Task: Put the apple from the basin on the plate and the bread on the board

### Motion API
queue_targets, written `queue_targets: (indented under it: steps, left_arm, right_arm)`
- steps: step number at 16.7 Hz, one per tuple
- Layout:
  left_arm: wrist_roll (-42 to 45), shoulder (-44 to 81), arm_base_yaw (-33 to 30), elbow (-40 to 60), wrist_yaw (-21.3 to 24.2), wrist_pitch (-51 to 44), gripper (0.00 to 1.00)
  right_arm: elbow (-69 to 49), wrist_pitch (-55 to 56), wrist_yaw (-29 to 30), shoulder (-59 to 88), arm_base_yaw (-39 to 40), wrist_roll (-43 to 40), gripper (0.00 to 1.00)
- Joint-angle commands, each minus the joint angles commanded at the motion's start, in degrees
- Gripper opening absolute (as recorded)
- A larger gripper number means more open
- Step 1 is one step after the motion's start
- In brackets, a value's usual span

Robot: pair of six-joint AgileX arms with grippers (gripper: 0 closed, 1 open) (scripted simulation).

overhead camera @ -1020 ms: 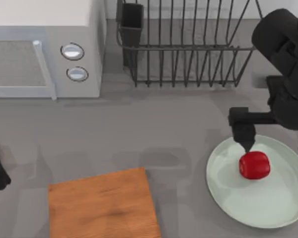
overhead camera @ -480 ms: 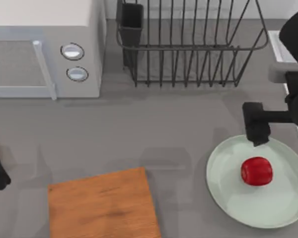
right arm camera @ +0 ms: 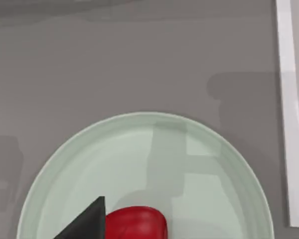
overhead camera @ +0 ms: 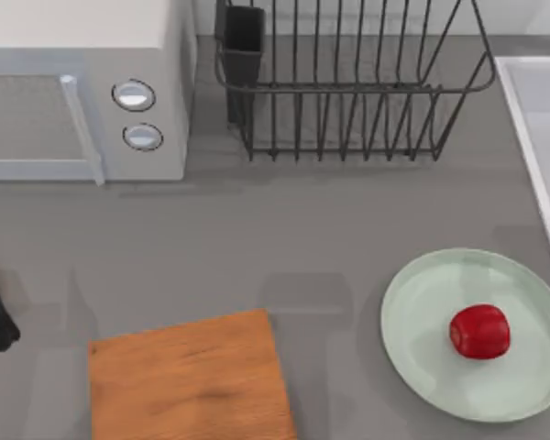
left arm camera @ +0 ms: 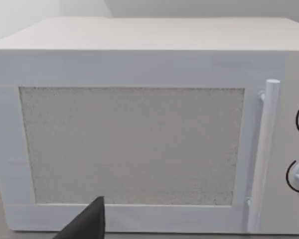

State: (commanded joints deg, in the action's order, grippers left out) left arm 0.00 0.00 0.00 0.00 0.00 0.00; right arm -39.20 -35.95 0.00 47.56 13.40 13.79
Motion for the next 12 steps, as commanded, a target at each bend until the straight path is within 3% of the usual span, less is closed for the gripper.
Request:
queue_targets:
  steps: [7, 12]
  left_arm:
    - [0.0, 0.0, 0.0, 0.0, 0.0, 0.0, 1.00]
    - [0.0, 0.0, 0.0, 0.0, 0.0, 0.0, 1.00]
  right_arm:
    - [28.6, 25.8, 0.0, -36.0, -9.6, -9.8, 1.00]
    - [38.8, 35.6, 0.0, -47.2, -13.3, -13.6, 1.00]
